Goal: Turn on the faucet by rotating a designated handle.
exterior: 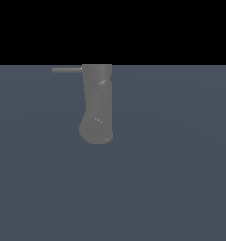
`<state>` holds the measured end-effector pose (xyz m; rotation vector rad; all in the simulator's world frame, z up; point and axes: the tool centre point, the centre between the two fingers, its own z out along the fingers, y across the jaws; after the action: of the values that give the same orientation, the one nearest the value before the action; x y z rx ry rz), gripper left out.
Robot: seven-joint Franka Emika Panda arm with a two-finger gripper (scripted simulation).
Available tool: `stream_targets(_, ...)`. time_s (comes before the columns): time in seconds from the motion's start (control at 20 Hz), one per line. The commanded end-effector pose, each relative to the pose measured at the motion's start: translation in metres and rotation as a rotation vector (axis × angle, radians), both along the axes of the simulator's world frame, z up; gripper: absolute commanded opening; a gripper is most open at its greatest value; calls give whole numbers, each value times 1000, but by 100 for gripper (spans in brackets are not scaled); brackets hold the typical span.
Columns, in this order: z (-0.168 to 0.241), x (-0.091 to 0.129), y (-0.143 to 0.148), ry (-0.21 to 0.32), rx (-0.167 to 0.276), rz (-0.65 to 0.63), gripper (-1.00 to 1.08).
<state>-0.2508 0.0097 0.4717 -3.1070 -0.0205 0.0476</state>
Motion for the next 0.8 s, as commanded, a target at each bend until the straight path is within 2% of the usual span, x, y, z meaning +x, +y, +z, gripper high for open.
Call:
stream_targets(0.0,0,0,0,0,0,0,-100)
stream_targets(0.4,4,3,-5,4,-24,20,-100)
stream_targets(0.75,3,5,-4,4,-22,12,-100)
